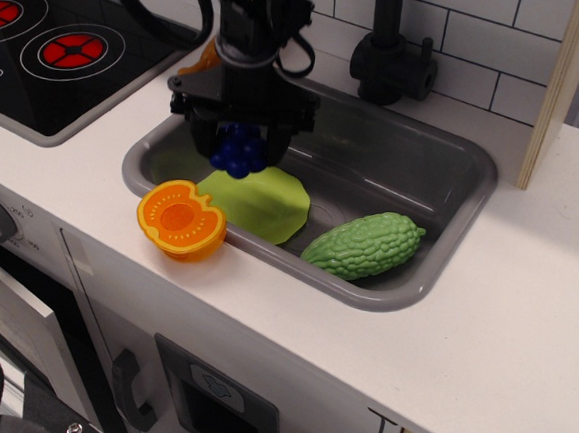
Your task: Put blueberries on plate sink
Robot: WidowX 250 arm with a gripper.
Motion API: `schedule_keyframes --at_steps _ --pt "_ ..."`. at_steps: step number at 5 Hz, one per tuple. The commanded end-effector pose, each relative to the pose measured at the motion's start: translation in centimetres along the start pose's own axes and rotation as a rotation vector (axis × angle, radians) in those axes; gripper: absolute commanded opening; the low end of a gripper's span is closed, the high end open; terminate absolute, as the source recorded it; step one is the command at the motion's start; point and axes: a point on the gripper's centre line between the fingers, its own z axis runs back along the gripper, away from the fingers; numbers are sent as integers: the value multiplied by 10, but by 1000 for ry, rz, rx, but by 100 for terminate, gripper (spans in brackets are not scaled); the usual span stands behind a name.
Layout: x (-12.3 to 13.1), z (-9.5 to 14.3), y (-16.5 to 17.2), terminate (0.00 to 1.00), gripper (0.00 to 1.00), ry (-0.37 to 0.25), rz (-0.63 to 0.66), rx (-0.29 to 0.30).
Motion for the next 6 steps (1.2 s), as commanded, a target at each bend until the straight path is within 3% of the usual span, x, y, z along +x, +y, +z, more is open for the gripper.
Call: schedule_keyframes --at_steps 1,2,3,6 --pt "-1 -12 -1 0 0 -31 -6 19" --pt "-13 -21 -1 0 0 -34 -22 44" --pt "-17 -18 1 0 100 -32 -14 41" --pt "0 31 -6 0 100 -99 73 -63"
